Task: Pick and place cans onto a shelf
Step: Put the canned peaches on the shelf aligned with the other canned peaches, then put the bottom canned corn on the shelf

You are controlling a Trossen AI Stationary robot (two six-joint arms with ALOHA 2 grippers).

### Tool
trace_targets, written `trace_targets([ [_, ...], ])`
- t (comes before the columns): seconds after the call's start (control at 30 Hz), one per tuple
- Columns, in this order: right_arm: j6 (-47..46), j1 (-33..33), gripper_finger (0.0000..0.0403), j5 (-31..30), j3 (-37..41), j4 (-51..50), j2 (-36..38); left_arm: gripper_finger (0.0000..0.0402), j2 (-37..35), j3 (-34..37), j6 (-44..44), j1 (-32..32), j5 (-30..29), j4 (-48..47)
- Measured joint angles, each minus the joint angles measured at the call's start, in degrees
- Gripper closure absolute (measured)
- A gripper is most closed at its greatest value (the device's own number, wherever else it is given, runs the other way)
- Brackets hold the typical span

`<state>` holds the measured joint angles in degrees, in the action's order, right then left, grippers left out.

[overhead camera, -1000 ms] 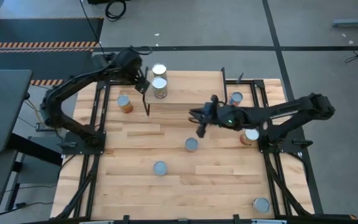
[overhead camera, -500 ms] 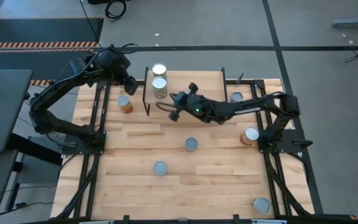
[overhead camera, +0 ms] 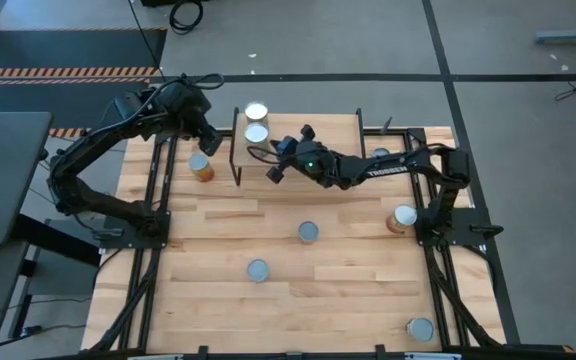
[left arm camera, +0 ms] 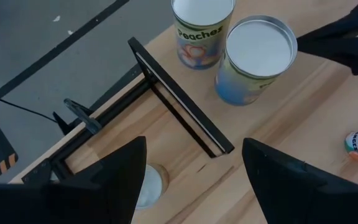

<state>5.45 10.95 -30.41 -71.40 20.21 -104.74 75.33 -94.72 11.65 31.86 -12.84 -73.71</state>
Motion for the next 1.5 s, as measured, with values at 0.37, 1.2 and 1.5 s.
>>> trace_targets([
  [0.37, -1.2, 1.4, 0.039, 3.5, 0.0, 2.2, -0.3, 0.0132, 0.0, 0.0, -0.4, 0.0, 0.0, 0.0],
  [1.2, -4.3, -8.5, 0.039, -1.4, 0.0, -30.3, 23.3, 0.0132, -1.3, 0.1, 1.3, -6.8, 3.7, 5.0],
  [1.5, -38.5, -22.1, 0.0368, 3.5, 0.0, -77.5, 39.6, 0.0132, -1.2, 0.1, 2.7, -16.6, 3.7, 13.7],
])
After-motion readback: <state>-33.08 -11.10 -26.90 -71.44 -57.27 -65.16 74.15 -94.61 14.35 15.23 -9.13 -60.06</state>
